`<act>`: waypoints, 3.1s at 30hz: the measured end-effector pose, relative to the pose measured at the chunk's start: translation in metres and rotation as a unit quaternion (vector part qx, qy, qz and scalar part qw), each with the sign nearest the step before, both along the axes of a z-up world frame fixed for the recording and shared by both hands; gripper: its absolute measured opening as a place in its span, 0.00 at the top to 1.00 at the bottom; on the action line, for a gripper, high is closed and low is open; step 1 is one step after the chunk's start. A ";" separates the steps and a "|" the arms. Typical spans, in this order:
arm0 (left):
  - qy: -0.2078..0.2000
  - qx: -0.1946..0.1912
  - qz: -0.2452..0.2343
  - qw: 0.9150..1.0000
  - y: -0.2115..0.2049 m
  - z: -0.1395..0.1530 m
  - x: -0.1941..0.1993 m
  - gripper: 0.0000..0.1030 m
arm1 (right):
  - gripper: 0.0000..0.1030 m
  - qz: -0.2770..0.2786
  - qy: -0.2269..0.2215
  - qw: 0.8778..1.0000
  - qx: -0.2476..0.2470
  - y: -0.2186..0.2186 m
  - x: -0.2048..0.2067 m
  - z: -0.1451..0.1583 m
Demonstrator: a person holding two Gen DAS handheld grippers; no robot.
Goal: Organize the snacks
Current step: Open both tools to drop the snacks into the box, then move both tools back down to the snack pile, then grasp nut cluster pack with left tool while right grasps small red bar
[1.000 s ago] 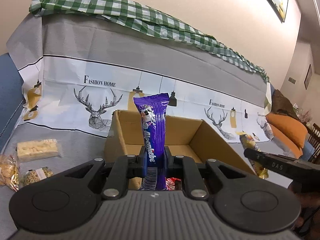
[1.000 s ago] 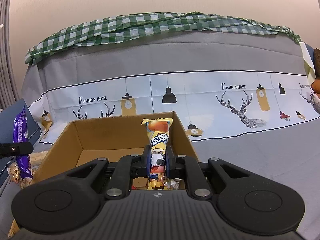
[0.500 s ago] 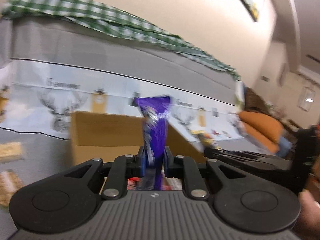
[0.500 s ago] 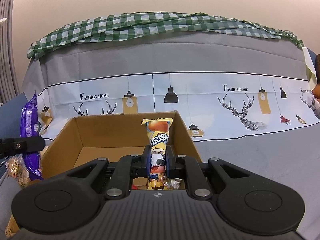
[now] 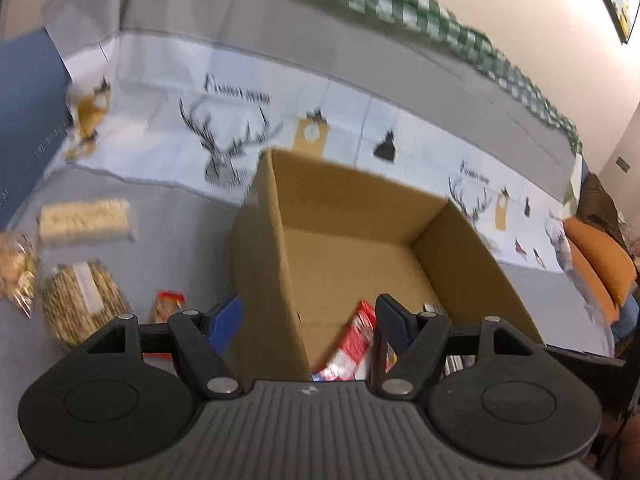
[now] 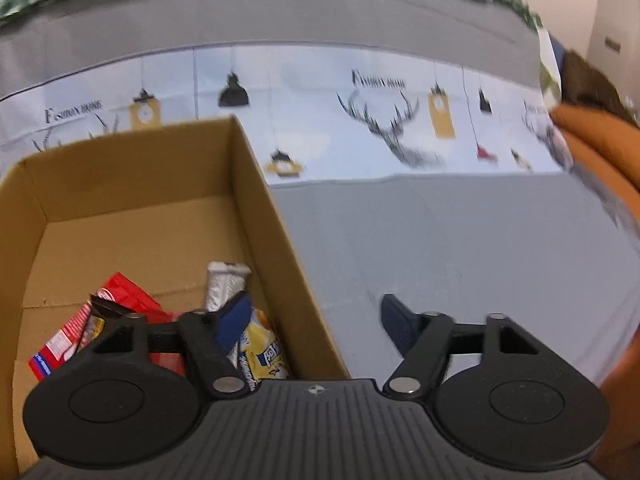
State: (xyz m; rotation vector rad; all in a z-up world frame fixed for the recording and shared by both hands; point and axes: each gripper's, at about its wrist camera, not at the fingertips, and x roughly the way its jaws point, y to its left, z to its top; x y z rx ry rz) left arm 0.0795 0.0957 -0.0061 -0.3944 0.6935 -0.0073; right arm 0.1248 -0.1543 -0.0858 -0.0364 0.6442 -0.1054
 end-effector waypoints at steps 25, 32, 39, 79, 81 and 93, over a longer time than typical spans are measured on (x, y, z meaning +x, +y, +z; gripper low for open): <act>-0.070 0.072 -0.073 0.992 -0.031 0.012 -0.037 0.26 | 0.52 0.029 -0.067 0.996 0.060 -0.007 -0.033 0.026; -0.079 0.108 -0.071 0.989 -0.012 0.022 -0.059 0.43 | 0.52 0.040 -0.134 0.986 0.094 0.011 -0.057 0.043; -0.047 0.120 -0.040 0.991 0.048 0.027 -0.054 0.51 | 0.84 0.083 -0.184 0.972 0.123 0.048 -0.077 0.055; 0.085 -0.136 0.170 0.972 0.189 -0.046 -0.042 0.36 | 0.49 0.183 0.037 0.982 0.031 0.340 0.011 -0.062; 0.085 -0.137 0.170 0.972 0.189 -0.046 -0.041 0.36 | 0.49 0.179 0.051 0.982 0.024 0.341 0.016 -0.071; 0.091 -0.133 0.170 0.972 0.190 -0.048 -0.042 0.33 | 0.83 0.252 0.061 0.965 0.033 0.341 -0.007 -0.070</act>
